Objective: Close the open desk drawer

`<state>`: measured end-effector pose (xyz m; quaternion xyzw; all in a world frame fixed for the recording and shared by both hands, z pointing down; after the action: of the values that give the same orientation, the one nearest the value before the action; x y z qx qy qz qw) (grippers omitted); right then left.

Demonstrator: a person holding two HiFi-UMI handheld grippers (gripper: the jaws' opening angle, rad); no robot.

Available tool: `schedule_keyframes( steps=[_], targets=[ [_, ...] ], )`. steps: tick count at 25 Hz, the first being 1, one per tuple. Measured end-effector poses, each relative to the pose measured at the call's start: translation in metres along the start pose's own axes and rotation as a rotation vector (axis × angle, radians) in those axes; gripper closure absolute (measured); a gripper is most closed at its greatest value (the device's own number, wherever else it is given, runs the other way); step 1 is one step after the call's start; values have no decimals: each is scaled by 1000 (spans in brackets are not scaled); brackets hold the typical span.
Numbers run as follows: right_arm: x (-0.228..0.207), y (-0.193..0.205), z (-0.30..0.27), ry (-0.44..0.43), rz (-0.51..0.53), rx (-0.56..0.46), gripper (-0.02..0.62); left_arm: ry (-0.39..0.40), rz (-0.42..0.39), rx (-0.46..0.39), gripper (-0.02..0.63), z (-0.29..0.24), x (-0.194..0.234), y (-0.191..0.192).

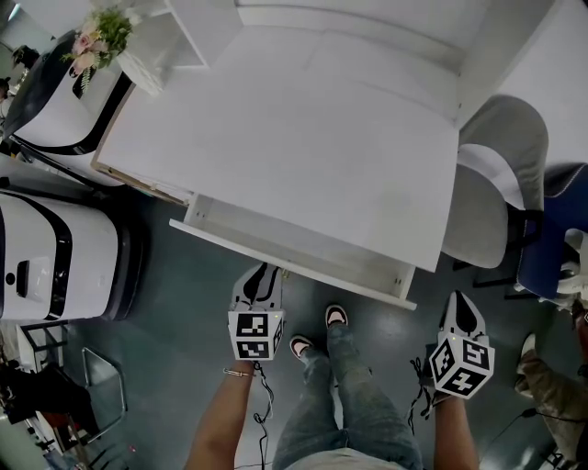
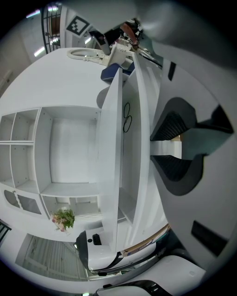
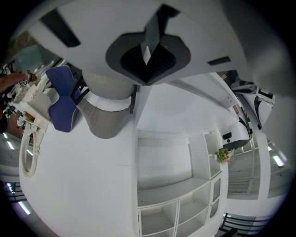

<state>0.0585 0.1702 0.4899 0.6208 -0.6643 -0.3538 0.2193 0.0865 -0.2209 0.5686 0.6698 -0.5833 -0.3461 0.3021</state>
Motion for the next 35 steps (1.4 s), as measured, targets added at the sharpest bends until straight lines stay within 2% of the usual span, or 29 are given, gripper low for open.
schedule_keyframes(
  steps=[35],
  targets=[
    [-17,-25,-28,7,-16,8,588,4,-29,-2,495,-50,-10,-39]
  ],
)
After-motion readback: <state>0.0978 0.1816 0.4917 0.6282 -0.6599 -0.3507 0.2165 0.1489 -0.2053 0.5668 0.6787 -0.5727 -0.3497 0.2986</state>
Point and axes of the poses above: the fingertips, and each gripper's own axes: z backward along the fingers, x to its left, y out of its underside, the point moved 7 cm from there along z, backward along the fingers, and after that the axes turned 12 degrees about -y, right-handed, at the moved point
